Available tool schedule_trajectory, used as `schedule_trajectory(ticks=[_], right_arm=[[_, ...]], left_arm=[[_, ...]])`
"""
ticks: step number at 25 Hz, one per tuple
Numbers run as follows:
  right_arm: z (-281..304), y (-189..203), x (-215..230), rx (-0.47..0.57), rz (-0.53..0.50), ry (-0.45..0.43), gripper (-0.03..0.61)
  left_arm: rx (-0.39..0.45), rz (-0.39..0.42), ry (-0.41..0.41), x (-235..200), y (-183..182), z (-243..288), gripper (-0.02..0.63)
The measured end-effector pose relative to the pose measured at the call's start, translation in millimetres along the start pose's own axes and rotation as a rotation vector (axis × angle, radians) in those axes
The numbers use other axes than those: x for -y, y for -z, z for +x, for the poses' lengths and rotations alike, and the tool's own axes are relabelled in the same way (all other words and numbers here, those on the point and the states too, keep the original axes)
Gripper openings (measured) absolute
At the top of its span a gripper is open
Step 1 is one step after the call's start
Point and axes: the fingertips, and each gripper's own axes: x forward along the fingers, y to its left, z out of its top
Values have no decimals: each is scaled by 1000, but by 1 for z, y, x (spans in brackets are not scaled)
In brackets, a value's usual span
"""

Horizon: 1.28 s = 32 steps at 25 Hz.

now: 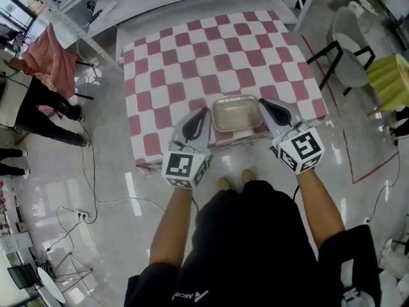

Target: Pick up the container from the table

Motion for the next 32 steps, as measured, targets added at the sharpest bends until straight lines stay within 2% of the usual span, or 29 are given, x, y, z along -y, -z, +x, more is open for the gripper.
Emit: schedule_trajectory(ticks=[3,12,14,18,24,32], right_arm=[[6,14,15,-24,29,-2,5],[15,57,30,-121,111,-31,163],[18,67,31,-148,139,-35,193],[26,88,33,-215,215,-53,259],[35,117,37,-297,313,-47,298],[42,147,37,-389,449,-64,327]], left_arm=[[-17,-12,-13,0,14,13,12],[-101,-106,-46,-7,45,31,15],[-124,-120,-46,-6,53,34,65],[-155,-137,-54,-5,65,38,114],[-225,-200,-54,-7,88,41,203],[-319,-277,-23,-4,113,46,253]])
